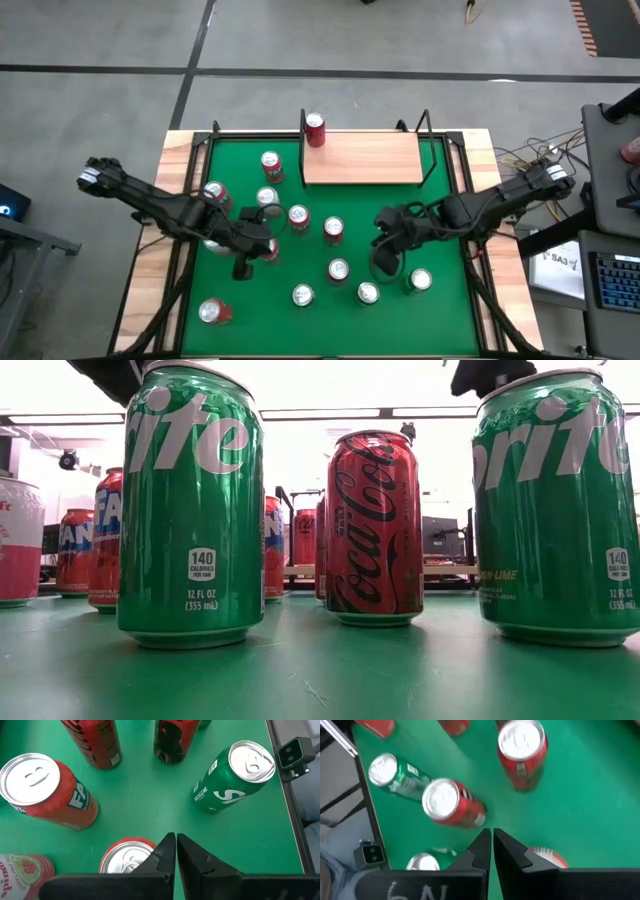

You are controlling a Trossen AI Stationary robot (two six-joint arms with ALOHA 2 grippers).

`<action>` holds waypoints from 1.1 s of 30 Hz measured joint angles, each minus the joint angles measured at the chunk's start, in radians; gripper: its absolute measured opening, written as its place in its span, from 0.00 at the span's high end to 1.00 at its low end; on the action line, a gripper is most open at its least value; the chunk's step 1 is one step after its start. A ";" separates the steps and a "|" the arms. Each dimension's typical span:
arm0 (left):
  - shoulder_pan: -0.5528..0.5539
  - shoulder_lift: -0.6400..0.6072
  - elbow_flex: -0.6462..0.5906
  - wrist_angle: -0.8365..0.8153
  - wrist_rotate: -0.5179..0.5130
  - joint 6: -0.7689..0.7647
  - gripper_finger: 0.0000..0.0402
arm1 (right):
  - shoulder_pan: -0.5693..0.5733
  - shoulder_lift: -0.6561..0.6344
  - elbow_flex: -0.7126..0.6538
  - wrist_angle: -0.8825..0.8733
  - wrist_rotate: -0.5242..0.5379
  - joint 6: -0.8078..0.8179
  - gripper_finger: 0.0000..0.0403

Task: Place canned beverage on shelf
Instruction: Put the red soda can on the shelf

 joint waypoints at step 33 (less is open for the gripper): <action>0.008 0.049 0.000 -0.015 0.209 -0.002 0.99 | 0.025 0.059 0.000 -0.076 -0.201 0.223 0.97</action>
